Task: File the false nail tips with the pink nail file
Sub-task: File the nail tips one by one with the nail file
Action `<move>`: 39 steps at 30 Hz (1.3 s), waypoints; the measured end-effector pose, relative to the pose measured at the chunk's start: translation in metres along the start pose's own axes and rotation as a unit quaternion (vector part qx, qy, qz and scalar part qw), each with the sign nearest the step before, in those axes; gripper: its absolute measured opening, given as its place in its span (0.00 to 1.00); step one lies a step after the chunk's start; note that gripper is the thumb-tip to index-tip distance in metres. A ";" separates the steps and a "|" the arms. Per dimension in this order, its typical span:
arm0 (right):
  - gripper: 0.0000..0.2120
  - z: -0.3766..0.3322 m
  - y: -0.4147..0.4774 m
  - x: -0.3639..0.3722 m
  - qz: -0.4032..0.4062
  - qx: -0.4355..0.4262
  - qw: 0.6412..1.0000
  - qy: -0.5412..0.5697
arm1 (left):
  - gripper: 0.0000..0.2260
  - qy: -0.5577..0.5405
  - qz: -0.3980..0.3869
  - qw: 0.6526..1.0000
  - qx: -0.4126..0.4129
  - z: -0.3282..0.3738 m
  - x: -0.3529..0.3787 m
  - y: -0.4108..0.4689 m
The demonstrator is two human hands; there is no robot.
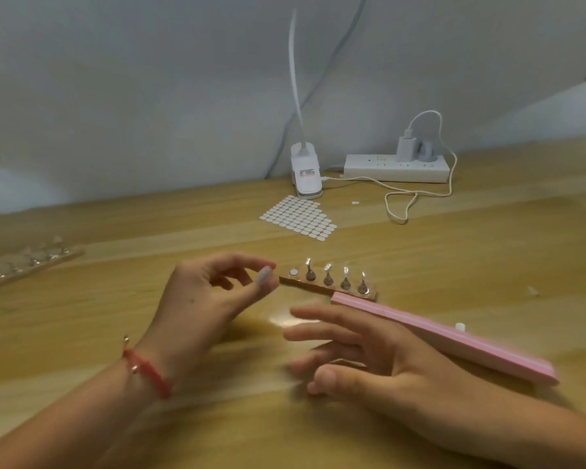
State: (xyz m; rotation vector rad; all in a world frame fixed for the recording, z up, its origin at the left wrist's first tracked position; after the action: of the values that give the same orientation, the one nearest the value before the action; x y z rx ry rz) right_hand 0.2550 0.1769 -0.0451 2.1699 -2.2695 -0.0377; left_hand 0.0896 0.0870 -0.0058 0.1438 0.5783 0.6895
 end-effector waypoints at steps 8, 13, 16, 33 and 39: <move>0.14 0.000 -0.002 0.001 -0.011 0.024 1.000 0.007 | 0.23 0.136 -0.024 0.989 0.058 -0.018 0.022 0.040; 0.13 -0.003 -0.002 0.003 -0.021 0.024 0.999 0.016 | 0.22 0.180 -0.060 0.980 0.055 -0.023 0.028 0.048; 0.13 -0.003 -0.002 0.003 -0.019 0.024 0.999 0.014 | 0.21 0.190 -0.081 0.977 0.049 -0.026 0.030 0.049; 0.24 -0.034 -0.018 -0.068 0.068 0.136 0.736 -0.659 | 0.28 0.155 -0.193 0.969 0.012 -0.018 -0.009 -0.019; 0.22 -0.039 -0.022 -0.082 0.054 0.150 0.770 -0.618 | 0.17 0.206 -0.173 0.963 0.010 -0.013 -0.018 -0.036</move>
State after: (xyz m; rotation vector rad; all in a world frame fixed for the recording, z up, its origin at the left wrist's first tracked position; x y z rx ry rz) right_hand 0.2817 0.2572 -0.0051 2.5000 -3.0698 -1.6876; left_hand 0.0915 0.0472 -0.0202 -0.0862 0.9844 0.3706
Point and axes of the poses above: each hand's wrist, its own y-axis towards the middle knuckle, its own x-axis out of the palm, z = x × y, the point moved 5 cm from there along y, towards the middle knuckle, and after that the axes turned 6 degrees about -z, right-handed, at the moved point
